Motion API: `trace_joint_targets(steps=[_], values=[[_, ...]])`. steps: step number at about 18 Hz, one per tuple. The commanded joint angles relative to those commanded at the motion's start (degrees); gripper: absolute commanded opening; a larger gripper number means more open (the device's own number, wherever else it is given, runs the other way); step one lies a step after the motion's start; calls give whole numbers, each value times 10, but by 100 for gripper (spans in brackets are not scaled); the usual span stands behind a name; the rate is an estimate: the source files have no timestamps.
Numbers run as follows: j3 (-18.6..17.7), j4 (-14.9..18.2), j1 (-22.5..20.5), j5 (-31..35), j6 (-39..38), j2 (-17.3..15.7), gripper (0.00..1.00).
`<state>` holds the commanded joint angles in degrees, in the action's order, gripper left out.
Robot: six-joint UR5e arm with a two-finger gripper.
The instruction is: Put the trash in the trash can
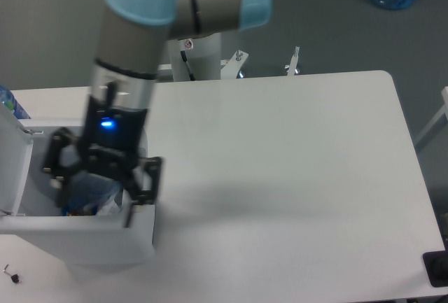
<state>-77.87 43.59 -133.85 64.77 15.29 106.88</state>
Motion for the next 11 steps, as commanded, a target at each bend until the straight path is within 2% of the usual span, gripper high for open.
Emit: trace_joint_targets(steps=[5, 8, 11], values=[[-18, 3, -57, 31, 47, -26, 100], [-32, 10, -63, 99, 112, -48, 100], [-41, 27, -66, 153, 197, -54, 100]])
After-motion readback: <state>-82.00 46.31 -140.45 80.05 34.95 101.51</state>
